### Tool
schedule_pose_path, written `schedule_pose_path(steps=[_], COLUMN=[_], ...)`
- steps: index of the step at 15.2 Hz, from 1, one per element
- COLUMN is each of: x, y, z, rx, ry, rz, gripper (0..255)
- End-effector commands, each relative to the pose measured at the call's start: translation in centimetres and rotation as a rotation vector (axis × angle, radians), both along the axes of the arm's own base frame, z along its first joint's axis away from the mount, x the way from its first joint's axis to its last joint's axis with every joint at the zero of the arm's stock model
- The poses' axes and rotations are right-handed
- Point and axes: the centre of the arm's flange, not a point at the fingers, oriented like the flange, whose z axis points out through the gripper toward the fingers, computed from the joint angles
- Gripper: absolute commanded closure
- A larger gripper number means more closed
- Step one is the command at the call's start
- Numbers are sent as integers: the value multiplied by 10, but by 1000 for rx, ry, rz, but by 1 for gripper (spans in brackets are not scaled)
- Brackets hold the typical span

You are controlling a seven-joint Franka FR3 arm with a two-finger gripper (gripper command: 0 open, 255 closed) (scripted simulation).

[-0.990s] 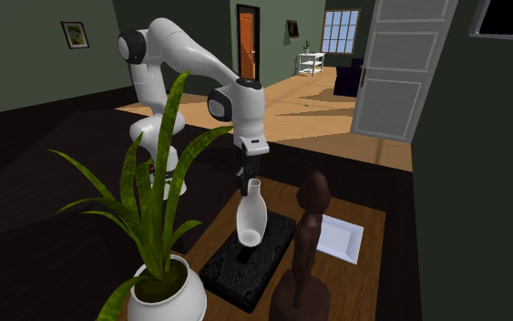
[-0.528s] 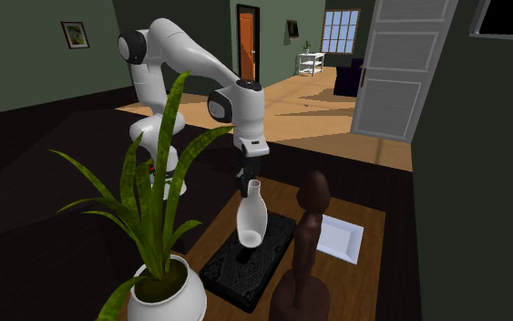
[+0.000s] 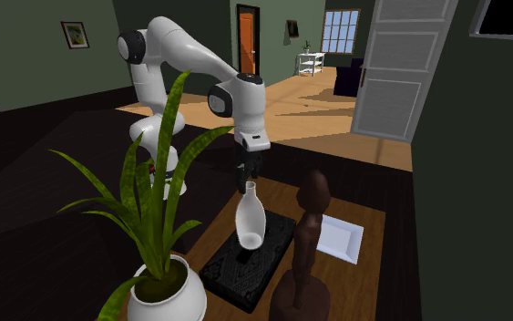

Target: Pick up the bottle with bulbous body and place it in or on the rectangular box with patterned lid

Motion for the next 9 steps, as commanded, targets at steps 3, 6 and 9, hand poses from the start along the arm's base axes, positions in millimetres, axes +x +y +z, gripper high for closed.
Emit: schedule_pose_path(steps=[3,6,9], x=[-1,-1,-1], y=[0,0,0], z=[33,33,33], rx=[0,0,0], ry=[1,1,1], rz=[0,0,0], gripper=[0,0,0])
